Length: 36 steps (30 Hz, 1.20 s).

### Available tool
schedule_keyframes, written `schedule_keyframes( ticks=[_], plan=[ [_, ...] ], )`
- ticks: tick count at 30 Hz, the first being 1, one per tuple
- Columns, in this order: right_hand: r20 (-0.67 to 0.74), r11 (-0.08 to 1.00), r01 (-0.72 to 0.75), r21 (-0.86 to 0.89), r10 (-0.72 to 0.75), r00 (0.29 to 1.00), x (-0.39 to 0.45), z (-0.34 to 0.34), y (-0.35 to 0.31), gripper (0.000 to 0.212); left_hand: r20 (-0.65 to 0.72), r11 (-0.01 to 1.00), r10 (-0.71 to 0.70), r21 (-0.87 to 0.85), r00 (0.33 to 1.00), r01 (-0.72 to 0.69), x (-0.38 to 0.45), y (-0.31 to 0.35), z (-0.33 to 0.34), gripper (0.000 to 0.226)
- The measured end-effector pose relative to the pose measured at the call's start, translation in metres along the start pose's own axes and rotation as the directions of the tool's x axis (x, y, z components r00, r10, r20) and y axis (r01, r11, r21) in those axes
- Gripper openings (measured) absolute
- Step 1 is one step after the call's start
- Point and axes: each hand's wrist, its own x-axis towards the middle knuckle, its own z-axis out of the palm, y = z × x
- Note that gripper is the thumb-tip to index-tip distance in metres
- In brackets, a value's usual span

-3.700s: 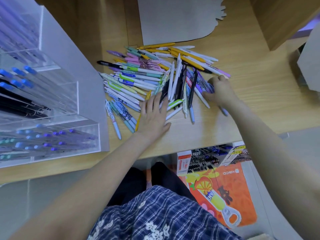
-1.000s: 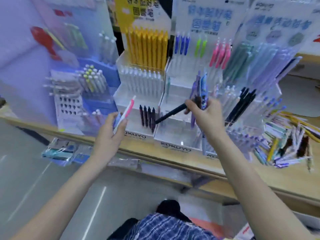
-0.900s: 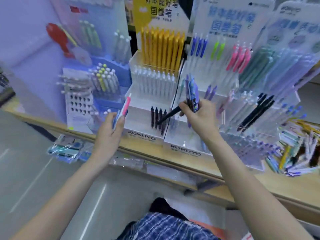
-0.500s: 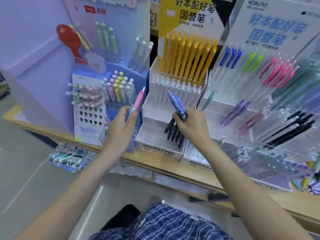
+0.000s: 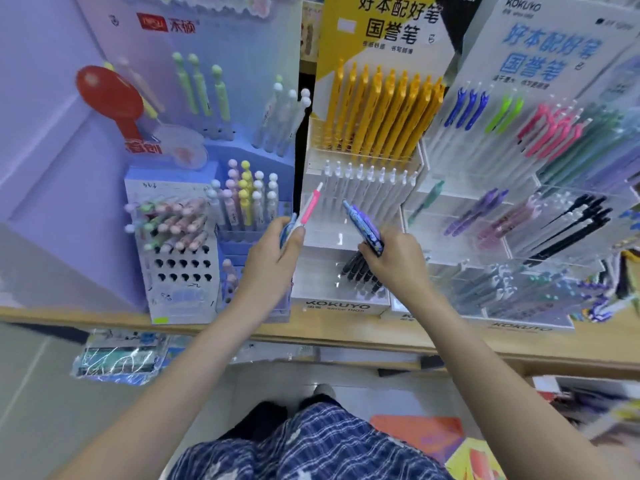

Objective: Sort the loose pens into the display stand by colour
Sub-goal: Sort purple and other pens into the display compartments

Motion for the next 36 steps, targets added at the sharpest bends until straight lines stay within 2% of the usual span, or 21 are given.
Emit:
schedule_keyframes(
  ticks=[4,11,14,16,18,19,20,21,22,24,27,33,36],
  plan=[
    [0.004,0.994,-0.085,-0.062,0.085,0.996,0.007,0.008,-0.013,0.020,0.052,1.000,0.013,-0.023,0.999,-0.012,0.004,-0.002,-0.007,0.015],
    [0.069,0.946,-0.081,-0.313,0.107,0.992,0.013,0.009,-0.029,0.012,0.074,1.000,0.029,-0.009,0.997,-0.028,0.009,-0.011,-0.010,0.015],
    [0.047,0.942,-0.102,-0.321,0.124,0.991,0.009,0.019,-0.029,0.016,0.069,0.999,0.038,-0.014,0.997,-0.037,0.010,-0.012,-0.012,0.016],
    [-0.006,0.965,-0.159,-0.208,0.161,0.987,0.006,0.019,-0.026,0.019,0.076,0.999,0.048,0.002,0.996,-0.048,0.012,-0.011,-0.014,0.017],
    [-0.069,0.965,-0.227,0.129,0.237,0.969,0.007,0.011,-0.025,0.024,0.096,0.998,0.064,0.007,0.993,-0.065,0.015,-0.011,-0.016,0.016],
    [-0.064,0.894,-0.251,0.372,0.295,0.953,0.008,0.002,-0.025,0.026,0.114,0.997,0.075,0.005,0.991,-0.076,0.016,-0.010,-0.017,0.014],
    [-0.019,0.757,-0.254,0.602,0.331,0.943,0.008,-0.010,-0.028,0.025,0.137,0.996,0.087,-0.002,0.987,-0.087,0.018,-0.008,-0.018,0.013],
    [0.058,0.592,-0.256,0.765,0.332,0.941,0.009,-0.021,-0.032,0.022,0.165,0.995,0.100,-0.016,0.981,-0.099,0.019,-0.007,-0.017,0.012],
    [0.132,0.465,-0.269,0.843,0.306,0.943,0.010,-0.030,-0.037,0.019,0.194,0.993,0.118,-0.032,0.974,-0.114,0.021,-0.004,-0.016,0.012],
    [0.216,0.402,-0.306,0.863,0.253,0.943,0.010,-0.040,-0.044,0.019,0.243,0.986,0.166,-0.049,0.956,-0.159,0.023,0.002,-0.011,0.014],
    [0.251,0.335,-0.320,0.886,0.234,0.939,0.009,-0.043,-0.043,0.017,0.277,0.981,0.195,-0.072,0.941,-0.182,0.025,0.010,-0.004,0.015],
    [0.114,0.243,-0.221,0.945,0.389,0.914,0.002,-0.068,-0.011,0.021,0.314,0.982,0.170,-0.138,0.934,-0.132,0.035,0.016,0.003,0.006],
    [0.074,0.279,-0.184,0.943,0.362,0.929,-0.001,-0.085,-0.006,0.019,0.320,0.974,0.218,-0.124,0.922,-0.187,0.043,0.031,0.018,0.007]
  ],
)
